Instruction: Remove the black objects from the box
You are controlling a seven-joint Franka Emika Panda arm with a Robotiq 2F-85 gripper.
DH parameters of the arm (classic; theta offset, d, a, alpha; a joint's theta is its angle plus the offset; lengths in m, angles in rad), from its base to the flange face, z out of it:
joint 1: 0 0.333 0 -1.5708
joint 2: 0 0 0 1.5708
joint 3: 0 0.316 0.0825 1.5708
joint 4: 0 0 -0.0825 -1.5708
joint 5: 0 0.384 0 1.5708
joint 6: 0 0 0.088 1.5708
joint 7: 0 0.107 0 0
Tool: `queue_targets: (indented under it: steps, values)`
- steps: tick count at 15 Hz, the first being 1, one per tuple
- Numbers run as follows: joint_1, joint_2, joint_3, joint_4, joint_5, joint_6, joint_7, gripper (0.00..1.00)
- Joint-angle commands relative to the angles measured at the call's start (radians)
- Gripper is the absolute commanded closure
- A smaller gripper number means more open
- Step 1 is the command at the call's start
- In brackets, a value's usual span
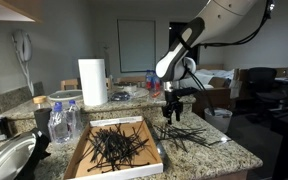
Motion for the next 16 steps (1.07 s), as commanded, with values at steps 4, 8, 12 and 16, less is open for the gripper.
queue_targets:
  steps: [4, 8, 12, 16]
  values:
    - [-0.009, -0.038, 0.023, -0.003, -0.003, -0.002, 0.002, 0.0]
    - [-0.002, -0.113, 0.045, -0.016, -0.001, -0.035, -0.015, 0.0]
    - [0.018, -0.191, 0.062, 0.008, -0.029, -0.105, 0.025, 0.0]
    - [0.062, -0.223, 0.114, 0.06, -0.022, -0.134, 0.044, 0.0]
